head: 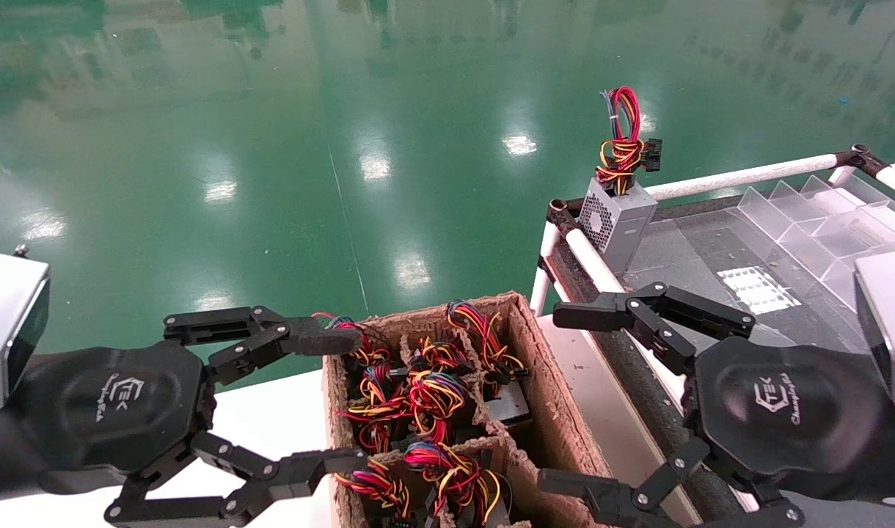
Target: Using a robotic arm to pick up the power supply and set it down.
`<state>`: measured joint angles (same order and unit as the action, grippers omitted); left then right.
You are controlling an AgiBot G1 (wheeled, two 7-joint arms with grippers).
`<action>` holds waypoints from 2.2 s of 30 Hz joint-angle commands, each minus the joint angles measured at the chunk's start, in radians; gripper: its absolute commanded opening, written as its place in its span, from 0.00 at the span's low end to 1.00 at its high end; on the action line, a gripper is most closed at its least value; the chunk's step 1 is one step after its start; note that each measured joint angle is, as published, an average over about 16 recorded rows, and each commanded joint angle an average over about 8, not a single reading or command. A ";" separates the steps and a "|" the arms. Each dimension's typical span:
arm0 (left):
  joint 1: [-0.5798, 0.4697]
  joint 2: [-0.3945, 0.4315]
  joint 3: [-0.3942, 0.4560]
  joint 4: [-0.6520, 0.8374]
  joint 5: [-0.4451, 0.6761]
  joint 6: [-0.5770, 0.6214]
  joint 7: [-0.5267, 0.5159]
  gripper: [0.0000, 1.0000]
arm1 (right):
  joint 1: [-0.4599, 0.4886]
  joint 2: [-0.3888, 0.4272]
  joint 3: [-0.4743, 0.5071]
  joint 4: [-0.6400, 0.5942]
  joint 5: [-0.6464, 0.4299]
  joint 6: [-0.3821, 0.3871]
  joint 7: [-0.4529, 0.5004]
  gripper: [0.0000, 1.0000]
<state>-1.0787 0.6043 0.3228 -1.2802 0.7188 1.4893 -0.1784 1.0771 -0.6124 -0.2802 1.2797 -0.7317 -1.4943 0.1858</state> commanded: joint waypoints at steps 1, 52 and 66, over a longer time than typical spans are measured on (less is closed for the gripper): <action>0.000 0.000 0.000 0.000 0.000 0.000 0.000 0.00 | 0.000 0.000 0.000 0.000 0.000 0.000 0.000 1.00; -0.001 0.000 0.001 0.001 0.000 0.000 0.001 1.00 | 0.156 -0.083 -0.097 -0.203 -0.253 0.100 0.005 1.00; -0.001 0.000 0.002 0.001 -0.001 0.000 0.001 1.00 | 0.482 -0.410 -0.290 -0.711 -0.608 0.181 -0.095 1.00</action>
<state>-1.0795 0.6039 0.3244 -1.2794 0.7180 1.4892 -0.1775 1.5456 -1.0130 -0.5613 0.5824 -1.3257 -1.3112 0.0829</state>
